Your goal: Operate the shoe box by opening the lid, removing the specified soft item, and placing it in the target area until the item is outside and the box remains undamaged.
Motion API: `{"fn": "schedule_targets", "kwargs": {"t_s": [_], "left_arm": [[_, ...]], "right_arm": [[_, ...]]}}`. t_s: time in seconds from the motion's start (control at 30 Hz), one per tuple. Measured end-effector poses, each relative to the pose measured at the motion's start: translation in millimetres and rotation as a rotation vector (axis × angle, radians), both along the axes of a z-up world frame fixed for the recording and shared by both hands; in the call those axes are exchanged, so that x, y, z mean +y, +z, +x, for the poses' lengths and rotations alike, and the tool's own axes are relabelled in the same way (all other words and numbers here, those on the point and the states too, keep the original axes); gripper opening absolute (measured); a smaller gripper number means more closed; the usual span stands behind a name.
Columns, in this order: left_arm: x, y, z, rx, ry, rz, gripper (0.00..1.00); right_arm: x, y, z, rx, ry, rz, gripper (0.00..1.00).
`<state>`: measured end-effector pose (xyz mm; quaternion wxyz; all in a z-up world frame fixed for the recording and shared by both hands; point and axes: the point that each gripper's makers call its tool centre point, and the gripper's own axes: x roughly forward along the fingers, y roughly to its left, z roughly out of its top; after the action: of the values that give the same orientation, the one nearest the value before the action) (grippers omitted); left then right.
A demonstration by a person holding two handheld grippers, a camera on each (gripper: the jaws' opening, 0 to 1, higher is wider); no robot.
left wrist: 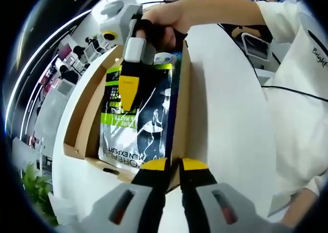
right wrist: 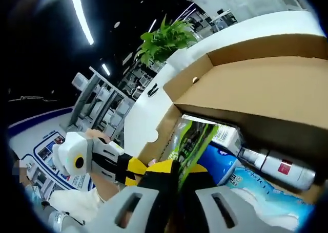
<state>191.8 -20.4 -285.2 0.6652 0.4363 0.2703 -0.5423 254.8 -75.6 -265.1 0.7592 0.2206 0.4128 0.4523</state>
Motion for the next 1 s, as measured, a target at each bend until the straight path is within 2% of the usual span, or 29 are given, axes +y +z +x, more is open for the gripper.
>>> {"fn": "schedule_targets", "kwargs": {"t_s": [0.13,0.3,0.4,0.5,0.57,0.67,0.77,0.93,1.0], "left_arm": [[0.0,0.0,-0.2,0.000,-0.001,0.000,0.08],[-0.1,0.0,0.0,-0.001,-0.001,0.002,0.08],[-0.2,0.0,0.2,-0.002,-0.001,0.001,0.08],[-0.1,0.1,0.4,-0.004,-0.001,-0.001,0.08],[-0.1,0.1,0.3,-0.005,-0.001,-0.002,0.08],[0.0,0.2,0.2,-0.006,0.000,-0.001,0.08],[-0.1,0.1,-0.1,-0.006,0.001,0.001,0.08],[-0.1,0.1,-0.3,-0.006,0.001,-0.001,0.08],[0.0,0.1,-0.5,-0.001,-0.002,-0.001,0.08]], "right_arm": [[0.3,0.8,-0.5,0.019,-0.014,0.000,0.00],[1.3,5.8,-1.5,0.011,-0.012,0.011,0.00],[2.5,13.5,-3.1,0.029,-0.007,0.048,0.00],[0.0,21.4,-1.4,-0.005,-0.011,0.053,0.00],[-2.3,28.8,-3.6,0.000,-0.009,0.076,0.00],[-5.9,31.3,-3.5,-0.014,-0.009,0.071,0.00],[-9.7,32.4,-4.2,0.011,-0.015,0.076,0.00],[-13.3,35.6,-8.5,0.002,-0.003,0.077,0.00],[-18.0,40.9,-8.8,0.001,-0.003,0.101,0.00]]}}
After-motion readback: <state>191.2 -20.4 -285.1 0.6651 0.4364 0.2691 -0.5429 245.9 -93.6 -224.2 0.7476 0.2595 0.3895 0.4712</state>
